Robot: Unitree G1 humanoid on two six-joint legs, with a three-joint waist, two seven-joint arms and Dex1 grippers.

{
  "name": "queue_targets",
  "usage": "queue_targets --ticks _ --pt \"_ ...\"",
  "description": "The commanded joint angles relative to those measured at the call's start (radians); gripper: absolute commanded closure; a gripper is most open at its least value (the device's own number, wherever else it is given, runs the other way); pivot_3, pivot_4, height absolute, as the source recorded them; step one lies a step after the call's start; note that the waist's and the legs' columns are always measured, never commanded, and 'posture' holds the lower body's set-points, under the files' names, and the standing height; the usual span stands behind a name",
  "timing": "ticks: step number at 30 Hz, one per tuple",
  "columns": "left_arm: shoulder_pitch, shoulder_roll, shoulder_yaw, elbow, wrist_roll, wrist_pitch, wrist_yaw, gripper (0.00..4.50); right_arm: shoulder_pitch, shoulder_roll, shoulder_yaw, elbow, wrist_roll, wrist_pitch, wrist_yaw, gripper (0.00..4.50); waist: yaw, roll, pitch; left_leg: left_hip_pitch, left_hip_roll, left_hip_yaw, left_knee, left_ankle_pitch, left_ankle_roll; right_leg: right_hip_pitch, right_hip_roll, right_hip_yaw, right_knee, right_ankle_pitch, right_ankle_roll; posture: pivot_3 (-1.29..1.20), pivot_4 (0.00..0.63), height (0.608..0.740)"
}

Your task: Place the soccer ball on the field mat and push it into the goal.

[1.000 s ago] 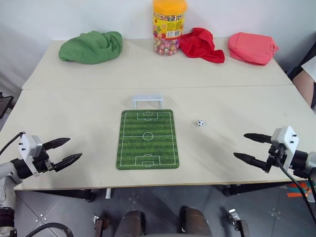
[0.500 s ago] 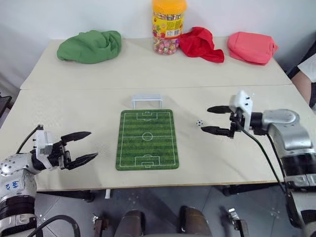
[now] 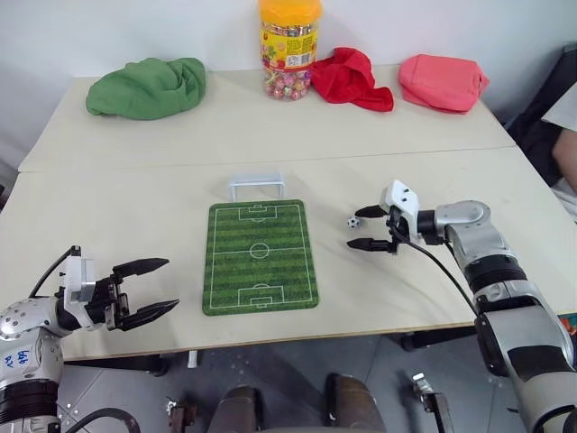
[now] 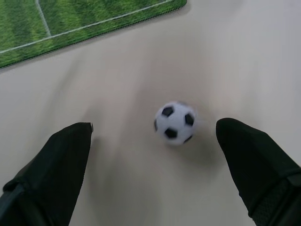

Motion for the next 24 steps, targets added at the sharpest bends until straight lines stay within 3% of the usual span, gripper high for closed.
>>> queue_targets --ticks 1,4,7,16,22,24 --pt "0.017 0.004 0.029 -0.031 -0.026 0.002 0.014 0.00 -0.032 0.012 -0.018 0.052 -0.015 -0.043 -0.011 0.08 0.000 0.000 0.000 0.000 0.000 0.000 0.000 0.000 0.000 0.000 0.000 0.000 0.000 0.000 0.000 0.00 0.150 0.740" --pt "0.020 0.003 0.027 -0.038 -0.027 0.003 0.025 0.00 -0.050 0.027 -0.016 0.094 -0.034 -0.053 -0.030 0.08 -0.002 0.000 0.000 0.000 0.000 0.000 0.000 0.000 0.000 0.000 0.000 0.000 0.000 0.000 0.000 0.00 0.150 0.740" --pt "0.011 0.000 0.023 -0.036 -0.027 0.000 0.037 0.00 -0.064 0.035 -0.016 0.123 -0.050 -0.063 -0.048 0.65 -0.002 0.000 0.000 0.001 0.001 0.000 0.001 0.000 0.000 0.000 0.001 0.001 0.001 0.000 0.000 0.00 0.150 0.740" --pt "-0.019 -0.007 0.009 -0.020 -0.026 -0.005 0.035 0.00 -0.091 0.035 -0.047 0.107 -0.034 -0.086 -0.060 3.56 -0.001 0.000 0.000 0.001 0.001 0.000 0.001 0.000 0.000 0.000 0.001 0.001 0.001 0.000 0.000 0.00 0.150 0.740" --pt "-0.031 -0.012 -0.007 -0.014 -0.024 -0.015 -0.001 0.00 -0.040 0.028 -0.073 -0.125 0.016 -0.061 -0.020 3.65 -0.001 0.001 0.000 0.000 0.001 0.000 0.000 0.000 -0.001 0.000 0.001 0.001 0.000 0.000 0.000 0.00 0.150 0.740" --pt "-0.037 -0.009 -0.015 -0.005 -0.022 -0.019 -0.028 0.00 0.026 0.011 -0.011 -0.380 0.004 0.137 0.005 3.65 -0.001 0.001 0.000 0.000 0.002 0.000 0.000 -0.001 -0.001 0.000 0.002 0.001 0.000 0.000 0.000 0.00 0.150 0.740"
